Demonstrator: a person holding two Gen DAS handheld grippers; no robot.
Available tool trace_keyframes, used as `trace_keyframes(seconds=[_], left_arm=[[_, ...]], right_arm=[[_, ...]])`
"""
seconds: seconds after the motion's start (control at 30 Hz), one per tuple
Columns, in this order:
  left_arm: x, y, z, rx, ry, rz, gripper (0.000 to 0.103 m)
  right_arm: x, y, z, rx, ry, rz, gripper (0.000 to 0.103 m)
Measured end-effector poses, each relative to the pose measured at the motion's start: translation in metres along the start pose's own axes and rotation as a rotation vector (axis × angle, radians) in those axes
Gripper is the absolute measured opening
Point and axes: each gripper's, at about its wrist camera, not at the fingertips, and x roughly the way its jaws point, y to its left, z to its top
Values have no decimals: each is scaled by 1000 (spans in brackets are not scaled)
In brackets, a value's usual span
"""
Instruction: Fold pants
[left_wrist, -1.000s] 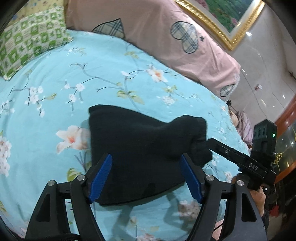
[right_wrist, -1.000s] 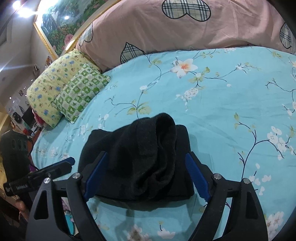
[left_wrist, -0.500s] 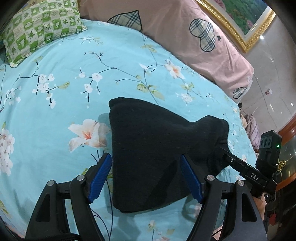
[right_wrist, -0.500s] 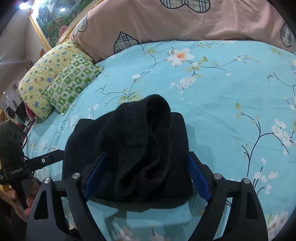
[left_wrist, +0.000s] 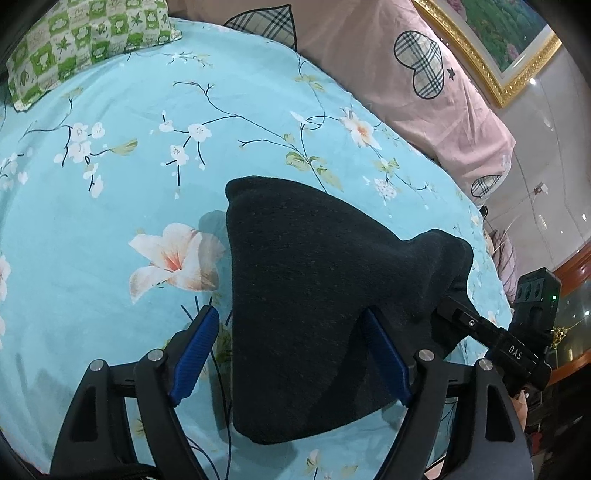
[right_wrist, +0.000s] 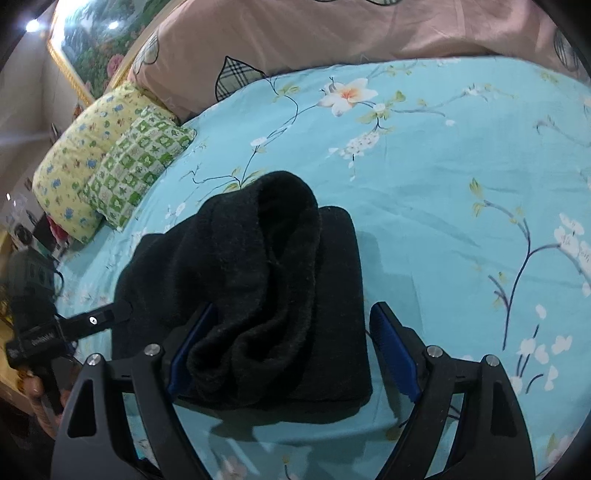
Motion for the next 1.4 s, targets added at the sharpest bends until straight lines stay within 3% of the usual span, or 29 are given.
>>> trace_keyframes(seconds=[0.13, 0.27, 0.4, 0.63, 0.77, 1.03, 1.4], left_arm=[[4, 2, 0, -12, 9, -12, 81], [9, 1, 0, -11, 9, -2, 83], [17, -1, -1, 2, 7, 17, 82], [24, 4, 2, -18, 23, -46, 68], [25, 1, 2, -9, 19, -50, 64], [15, -12, 1, 39, -19, -55, 39], [-24, -25, 8, 76, -93, -64, 33]], right_arm=[[4, -3, -1, 17, 8, 16, 83], [3, -11, -2, 49, 2, 62, 68], [0, -19, -4, 75, -6, 102, 63], [0, -19, -5, 75, -14, 118, 59], [0, -28, -7, 106, -22, 159, 57], [-2, -24, -7, 98, -26, 154, 54], [-20, -5, 0, 63, -53, 176, 49]])
